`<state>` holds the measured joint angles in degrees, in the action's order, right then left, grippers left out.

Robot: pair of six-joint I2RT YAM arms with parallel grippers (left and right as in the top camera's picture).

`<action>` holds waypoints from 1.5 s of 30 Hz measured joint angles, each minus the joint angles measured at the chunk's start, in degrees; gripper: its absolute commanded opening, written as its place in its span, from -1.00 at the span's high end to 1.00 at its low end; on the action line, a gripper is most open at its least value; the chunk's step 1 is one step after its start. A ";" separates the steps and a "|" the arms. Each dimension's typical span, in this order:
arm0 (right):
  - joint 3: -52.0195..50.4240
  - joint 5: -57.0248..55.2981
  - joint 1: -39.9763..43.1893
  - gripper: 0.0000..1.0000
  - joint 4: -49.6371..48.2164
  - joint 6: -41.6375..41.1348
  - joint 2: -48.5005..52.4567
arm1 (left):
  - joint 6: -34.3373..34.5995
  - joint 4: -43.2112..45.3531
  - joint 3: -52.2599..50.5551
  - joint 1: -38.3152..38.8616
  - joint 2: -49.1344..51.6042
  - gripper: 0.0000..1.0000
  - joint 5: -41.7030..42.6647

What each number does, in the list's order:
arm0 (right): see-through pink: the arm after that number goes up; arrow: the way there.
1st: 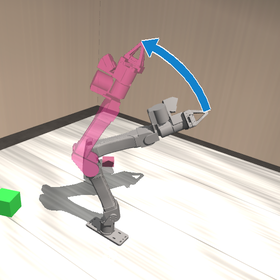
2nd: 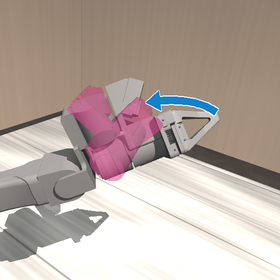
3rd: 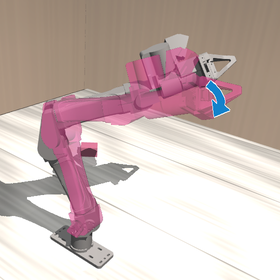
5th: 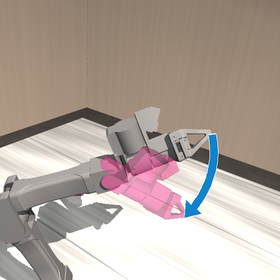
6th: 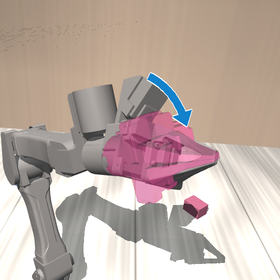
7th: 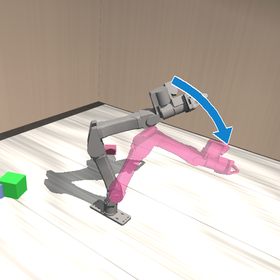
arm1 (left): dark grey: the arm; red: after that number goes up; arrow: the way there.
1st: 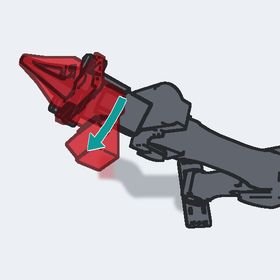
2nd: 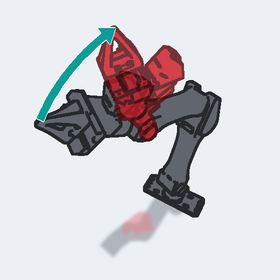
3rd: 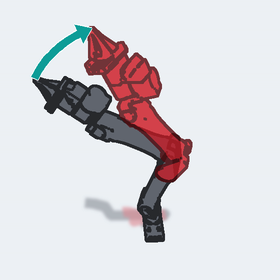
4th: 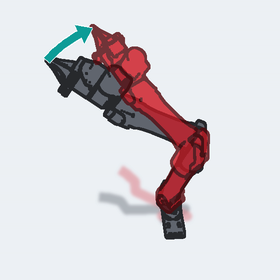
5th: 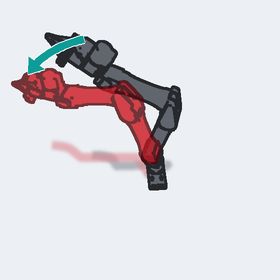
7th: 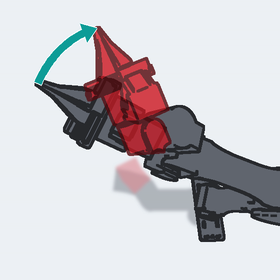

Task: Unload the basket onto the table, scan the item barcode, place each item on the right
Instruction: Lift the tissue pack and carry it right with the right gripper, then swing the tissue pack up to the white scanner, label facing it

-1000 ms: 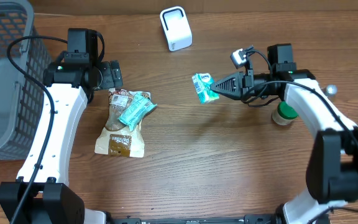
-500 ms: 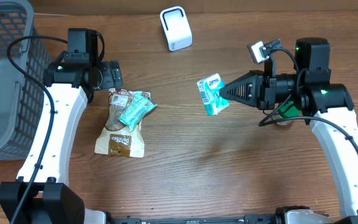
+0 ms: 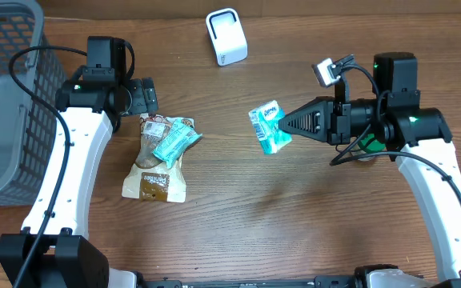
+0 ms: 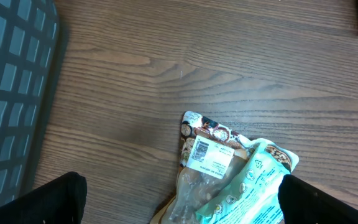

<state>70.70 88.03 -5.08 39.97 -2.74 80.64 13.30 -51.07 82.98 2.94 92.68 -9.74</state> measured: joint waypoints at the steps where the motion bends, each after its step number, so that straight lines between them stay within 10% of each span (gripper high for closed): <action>1: 0.00 0.02 0.00 0.93 -0.11 0.00 0.00 | 0.00 0.00 0.00 0.00 0.00 -0.99 0.00; 29: 0.59 -75.93 -21.18 0.93 3.04 -5.64 6.64 | 0.00 0.00 0.00 0.00 0.00 -0.99 0.00; 45: 54.86 -90.18 -21.57 0.93 27.80 -0.98 23.19 | 0.00 -0.02 0.00 0.00 0.00 -0.99 0.00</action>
<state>125.56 -2.15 -26.65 67.77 -3.73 103.83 13.30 -51.09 82.98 2.94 92.68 -9.74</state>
